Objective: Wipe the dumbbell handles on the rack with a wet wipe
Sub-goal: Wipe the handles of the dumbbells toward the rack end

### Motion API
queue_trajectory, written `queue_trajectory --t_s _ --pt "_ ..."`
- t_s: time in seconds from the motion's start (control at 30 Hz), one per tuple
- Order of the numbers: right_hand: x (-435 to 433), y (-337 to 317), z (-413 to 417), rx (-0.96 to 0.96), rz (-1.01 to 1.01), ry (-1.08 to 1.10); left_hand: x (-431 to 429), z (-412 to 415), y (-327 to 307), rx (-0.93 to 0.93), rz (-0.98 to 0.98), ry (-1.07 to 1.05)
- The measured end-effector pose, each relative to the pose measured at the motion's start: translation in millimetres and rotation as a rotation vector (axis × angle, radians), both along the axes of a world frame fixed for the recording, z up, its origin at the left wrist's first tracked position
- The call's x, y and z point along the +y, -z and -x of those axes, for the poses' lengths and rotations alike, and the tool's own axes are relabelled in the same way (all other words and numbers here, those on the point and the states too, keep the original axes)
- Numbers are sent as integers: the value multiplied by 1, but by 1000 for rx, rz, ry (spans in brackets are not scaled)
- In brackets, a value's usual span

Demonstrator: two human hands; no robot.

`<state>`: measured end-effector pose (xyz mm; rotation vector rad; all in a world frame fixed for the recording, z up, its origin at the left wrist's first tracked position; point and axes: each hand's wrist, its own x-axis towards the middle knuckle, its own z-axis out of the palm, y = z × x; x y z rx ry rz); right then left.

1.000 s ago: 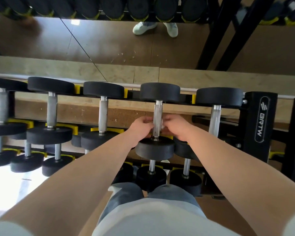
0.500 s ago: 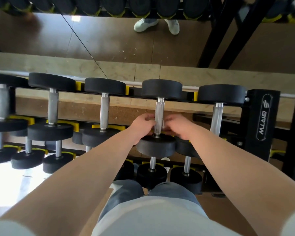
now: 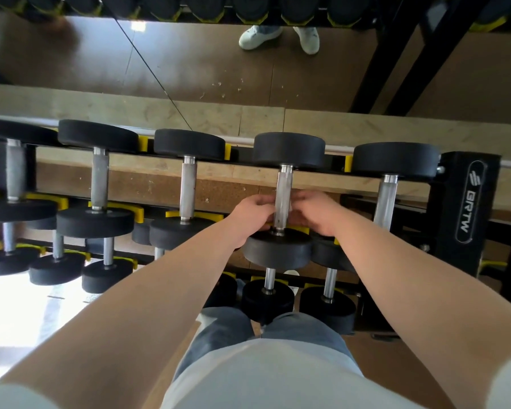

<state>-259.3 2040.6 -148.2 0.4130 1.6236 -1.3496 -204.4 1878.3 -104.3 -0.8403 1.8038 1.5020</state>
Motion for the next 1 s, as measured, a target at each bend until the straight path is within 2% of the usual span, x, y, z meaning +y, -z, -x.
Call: queue_trajectory --t_s 0.07,0.13,0.3,0.37,0.43,0.57,0.63,0.7,0.83,0.87,0.93,1.0 --pt "-2 4 -10 47 -118 -243 -1 1 0 0 -6 8" --pt "-4 1 -8 15 -105 -195 -1 1 0 -8 -10 11" --pt "-11 -4 16 -67 258 507 -3 2 -1 -21 -43 -8" --pt "-10 -5 18 -78 337 632 -4 1 0 -26 -54 -2" --pt "-7 -8 11 -35 311 542 -5 1 2 -33 -58 -7" --pt "2 -4 -14 95 62 137 -6 3 1 -34 -63 -17" --pt "5 -2 -22 105 -4 28 -5 3 1 -30 -63 -4" --pt "4 -1 -16 133 -4 118 -4 4 1 -43 -66 -6" --pt "-16 -16 8 217 -13 530 -4 3 1 -78 -63 -50" --pt "-19 -19 9 238 -53 573 -4 3 1 -80 -60 -58" --pt "-23 -25 -3 324 -191 502 -2 3 0 -80 -54 -64" --pt "-18 -28 -21 424 -275 341 -2 3 -1 -71 -49 -60"
